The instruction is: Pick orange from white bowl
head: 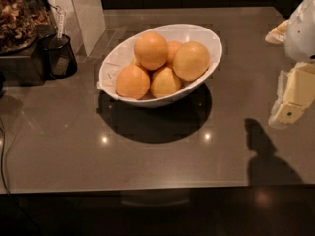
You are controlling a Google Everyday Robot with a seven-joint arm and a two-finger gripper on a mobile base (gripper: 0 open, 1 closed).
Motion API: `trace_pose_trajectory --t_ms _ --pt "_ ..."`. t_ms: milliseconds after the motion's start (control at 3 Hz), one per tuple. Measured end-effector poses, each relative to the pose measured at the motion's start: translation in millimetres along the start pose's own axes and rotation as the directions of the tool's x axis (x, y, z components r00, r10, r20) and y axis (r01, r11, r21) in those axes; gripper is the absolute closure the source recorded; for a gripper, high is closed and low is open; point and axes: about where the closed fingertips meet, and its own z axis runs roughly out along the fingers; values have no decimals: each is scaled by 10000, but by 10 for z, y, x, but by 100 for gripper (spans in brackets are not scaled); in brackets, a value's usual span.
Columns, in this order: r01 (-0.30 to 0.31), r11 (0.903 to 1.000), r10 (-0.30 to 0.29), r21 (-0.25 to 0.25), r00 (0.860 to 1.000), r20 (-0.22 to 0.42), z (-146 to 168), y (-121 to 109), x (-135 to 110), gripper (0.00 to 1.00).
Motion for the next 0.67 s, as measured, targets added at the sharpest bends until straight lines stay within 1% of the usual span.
trace_pose_trajectory --t_ms 333,667 --pt "1 10000 -1 1 10000 3 0 0 -1 0" --pt "152 9999 -154 73 9995 290 -36 -30 -75 0"
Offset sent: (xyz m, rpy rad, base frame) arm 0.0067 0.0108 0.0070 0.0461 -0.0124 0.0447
